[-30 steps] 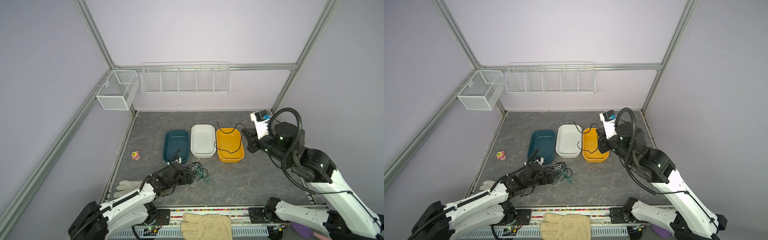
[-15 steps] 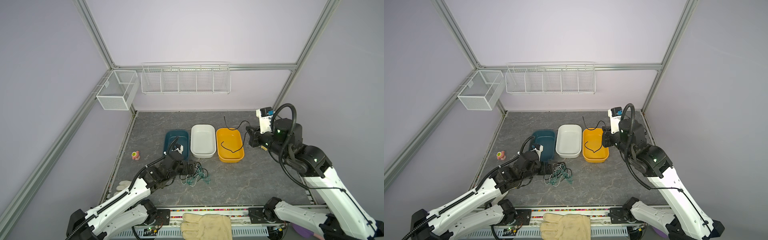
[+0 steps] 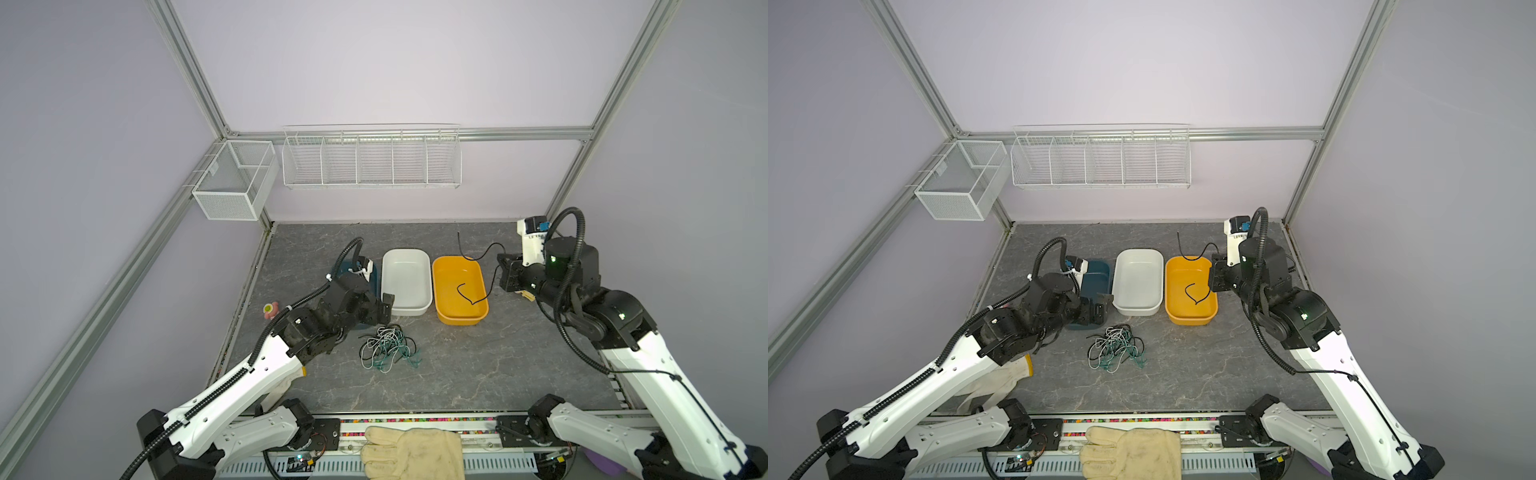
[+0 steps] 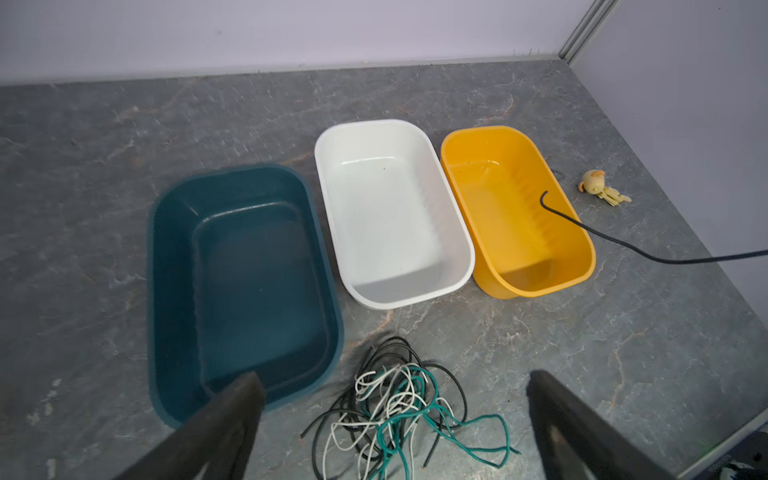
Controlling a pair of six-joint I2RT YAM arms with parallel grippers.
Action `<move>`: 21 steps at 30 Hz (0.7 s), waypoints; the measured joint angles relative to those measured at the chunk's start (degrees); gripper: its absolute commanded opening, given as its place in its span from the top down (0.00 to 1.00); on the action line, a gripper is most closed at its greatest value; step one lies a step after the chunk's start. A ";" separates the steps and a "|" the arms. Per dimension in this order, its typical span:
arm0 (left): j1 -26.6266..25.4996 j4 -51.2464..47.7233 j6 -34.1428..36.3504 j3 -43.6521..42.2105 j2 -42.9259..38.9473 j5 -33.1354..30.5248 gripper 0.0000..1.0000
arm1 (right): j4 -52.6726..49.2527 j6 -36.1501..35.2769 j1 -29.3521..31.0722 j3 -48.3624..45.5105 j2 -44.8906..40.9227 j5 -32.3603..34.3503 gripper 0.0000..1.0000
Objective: Untangle the cables
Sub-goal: 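Carry the black cable over the white tub and release it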
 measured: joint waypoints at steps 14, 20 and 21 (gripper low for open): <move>0.00 11.06 16.98 -8.13 -1.88 -16.70 0.01 | 2.32 0.74 -2.23 -1.92 2.71 -1.77 0.94; 0.00 20.24 19.89 -20.31 -6.71 -20.85 0.01 | 3.23 0.79 -2.34 -1.01 4.83 -4.81 0.94; 0.00 21.35 20.24 -21.40 -7.32 -21.18 0.01 | 3.32 0.79 -2.34 -0.59 5.35 -5.35 0.94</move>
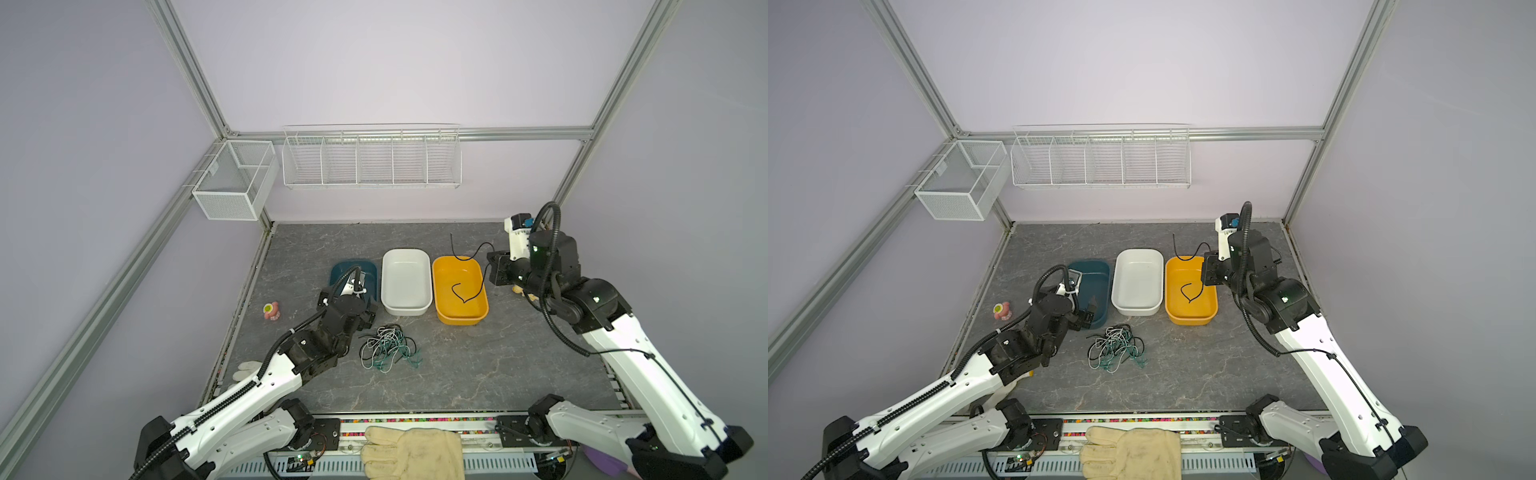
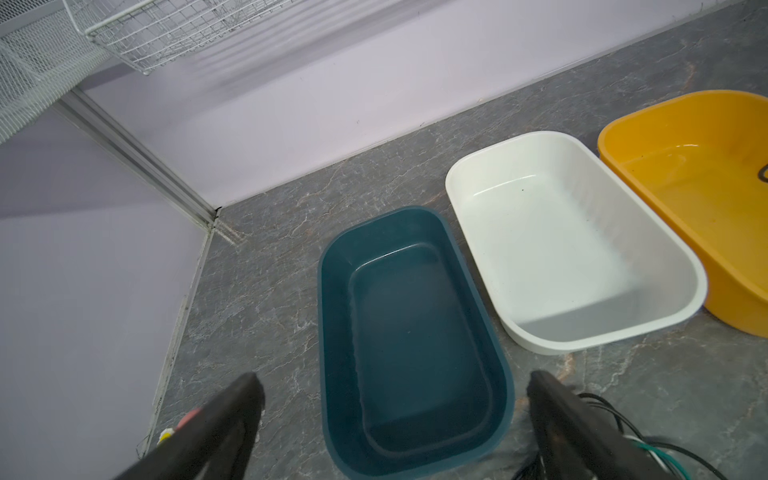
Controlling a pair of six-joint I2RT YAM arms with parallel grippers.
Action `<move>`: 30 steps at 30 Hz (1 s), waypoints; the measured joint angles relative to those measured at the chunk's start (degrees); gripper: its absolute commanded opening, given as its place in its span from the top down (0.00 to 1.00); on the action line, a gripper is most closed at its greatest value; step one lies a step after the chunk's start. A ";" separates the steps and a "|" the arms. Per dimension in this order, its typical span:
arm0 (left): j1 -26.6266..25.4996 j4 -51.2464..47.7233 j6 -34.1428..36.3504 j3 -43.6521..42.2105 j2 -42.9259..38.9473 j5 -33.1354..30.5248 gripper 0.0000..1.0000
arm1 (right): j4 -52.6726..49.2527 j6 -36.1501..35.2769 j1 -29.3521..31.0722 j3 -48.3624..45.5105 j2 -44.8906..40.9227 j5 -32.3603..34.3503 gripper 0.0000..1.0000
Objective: Untangle the cables
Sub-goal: 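Carry the black cable over the white tub and release it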
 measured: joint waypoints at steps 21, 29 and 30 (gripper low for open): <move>0.00 13.27 5.79 -6.86 -6.40 -5.95 0.01 | 5.84 1.25 2.86 10.73 16.55 -9.68 0.93; 0.00 13.38 6.32 -6.86 -6.51 -7.21 0.01 | 9.20 1.86 4.57 11.10 25.00 -9.53 0.93; 0.00 13.44 6.32 -6.86 -6.51 -7.21 0.01 | 9.53 2.01 4.72 11.08 26.27 -9.46 0.93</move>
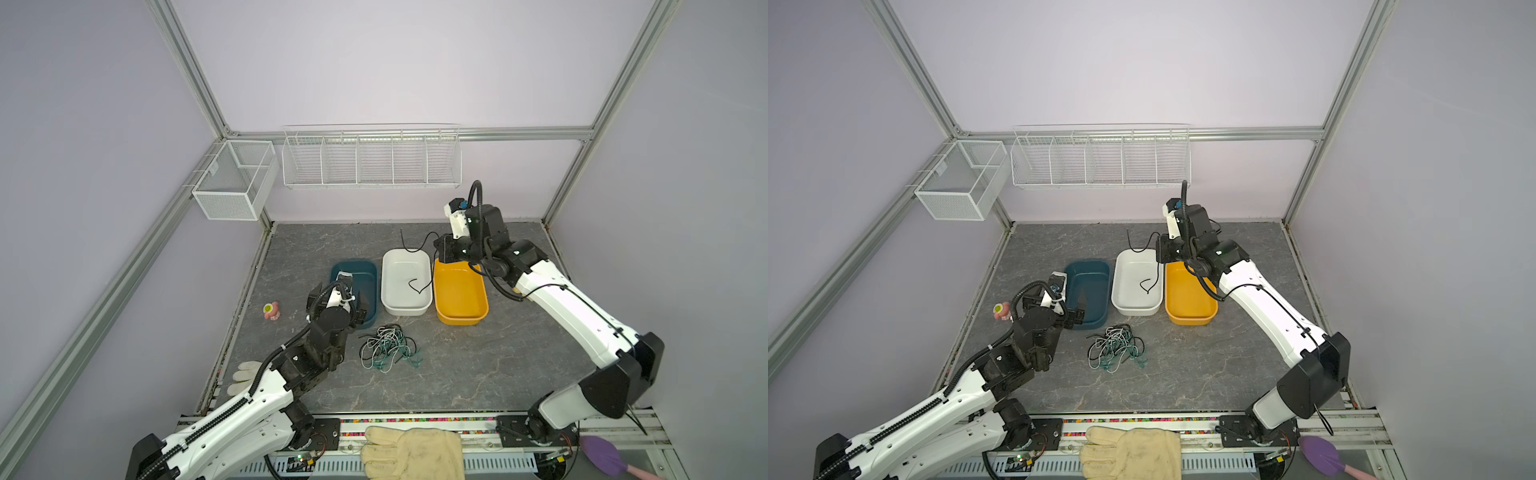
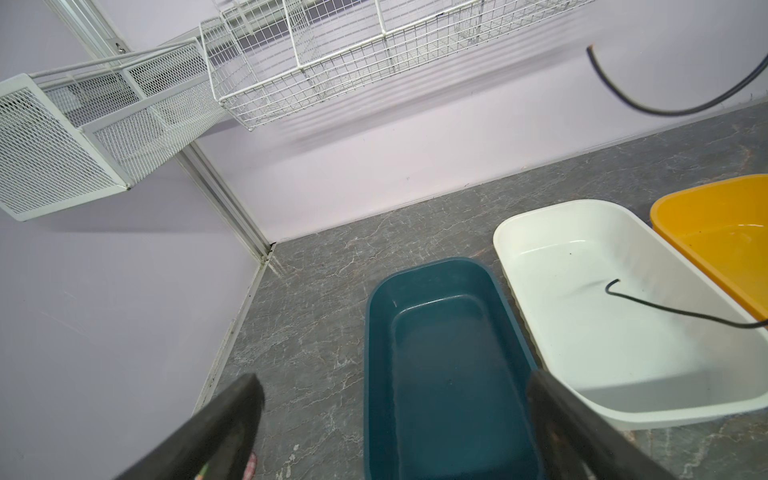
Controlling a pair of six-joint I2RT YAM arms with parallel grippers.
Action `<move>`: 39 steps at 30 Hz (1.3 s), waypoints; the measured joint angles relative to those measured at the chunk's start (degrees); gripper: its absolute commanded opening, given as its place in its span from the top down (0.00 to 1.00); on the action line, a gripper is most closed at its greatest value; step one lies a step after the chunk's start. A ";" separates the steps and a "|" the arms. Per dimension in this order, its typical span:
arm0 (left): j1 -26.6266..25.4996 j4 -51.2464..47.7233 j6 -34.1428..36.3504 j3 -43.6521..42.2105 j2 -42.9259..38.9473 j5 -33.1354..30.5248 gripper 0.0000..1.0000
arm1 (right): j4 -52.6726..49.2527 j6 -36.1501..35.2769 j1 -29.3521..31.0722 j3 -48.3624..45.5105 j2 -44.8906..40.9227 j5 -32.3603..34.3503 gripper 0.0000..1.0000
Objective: Untangle the cables
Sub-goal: 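Carry the black cable over the white tub and release it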
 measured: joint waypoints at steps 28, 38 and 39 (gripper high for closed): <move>0.00 0.35 0.00 -0.35 -0.52 2.03 0.01 | -0.68 2.89 3.67 6.03 28.11 7.63 0.93; 0.00 0.35 0.00 -0.48 -0.52 2.45 0.01 | -5.38 2.40 5.51 10.14 29.03 9.31 0.84; 0.00 0.35 0.00 -0.48 -0.52 2.49 0.01 | -5.95 2.38 5.55 10.40 29.03 9.33 0.82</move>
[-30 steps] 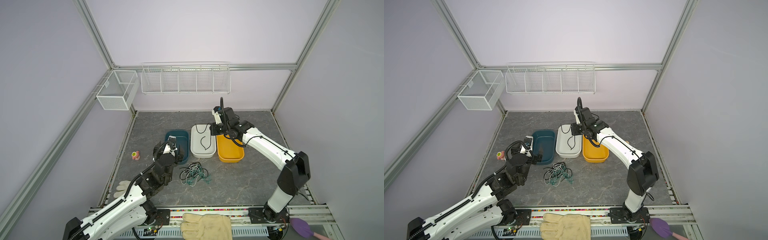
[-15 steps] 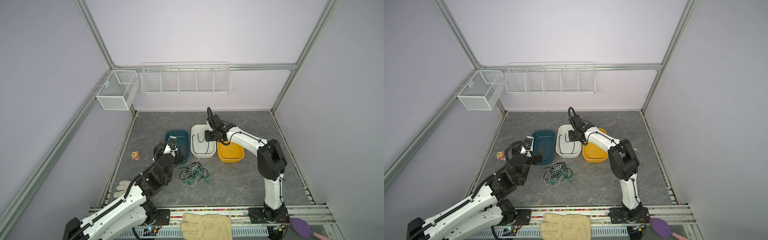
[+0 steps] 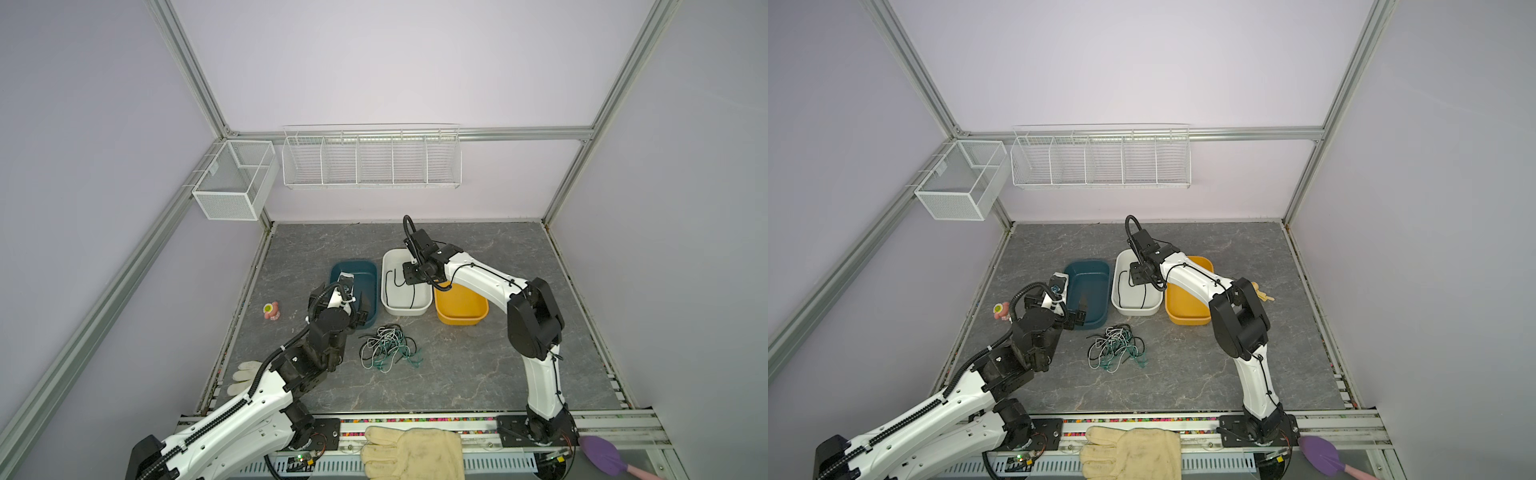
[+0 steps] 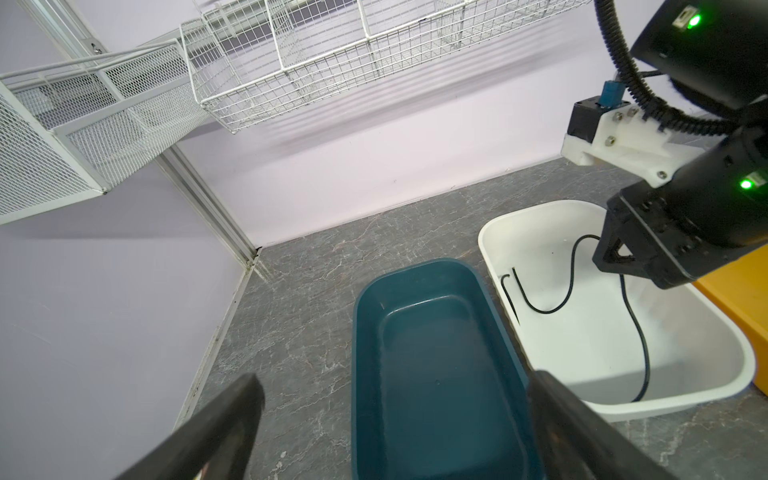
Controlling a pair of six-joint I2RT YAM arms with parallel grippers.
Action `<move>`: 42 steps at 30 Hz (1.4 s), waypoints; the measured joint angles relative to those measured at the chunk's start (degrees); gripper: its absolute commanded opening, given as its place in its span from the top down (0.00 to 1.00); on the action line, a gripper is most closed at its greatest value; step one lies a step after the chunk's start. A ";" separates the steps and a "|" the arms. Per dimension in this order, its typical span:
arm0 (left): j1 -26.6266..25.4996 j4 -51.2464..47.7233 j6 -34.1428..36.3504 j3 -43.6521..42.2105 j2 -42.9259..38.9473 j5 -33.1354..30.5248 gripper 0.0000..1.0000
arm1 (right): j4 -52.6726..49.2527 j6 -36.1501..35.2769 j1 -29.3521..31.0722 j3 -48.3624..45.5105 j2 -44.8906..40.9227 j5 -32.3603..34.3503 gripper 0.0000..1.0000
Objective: Untangle the cables
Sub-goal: 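Carry the black cable over the white tub and release it, then lower the right gripper back to the cable pile beside the left gripper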
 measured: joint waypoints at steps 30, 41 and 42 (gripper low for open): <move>0.00 0.13 0.66 -0.15 0.39 1.01 0.01 | -7.21 -2.43 2.21 0.79 -6.32 0.96 0.46; -0.02 -0.46 0.63 -0.15 0.76 3.04 0.01 | 0.00 -4.33 8.09 -17.44 -21.64 -8.92 0.46; -0.02 -0.59 0.63 -0.15 0.87 3.15 0.01 | 0.98 -4.31 8.66 -19.61 -22.99 -10.58 0.46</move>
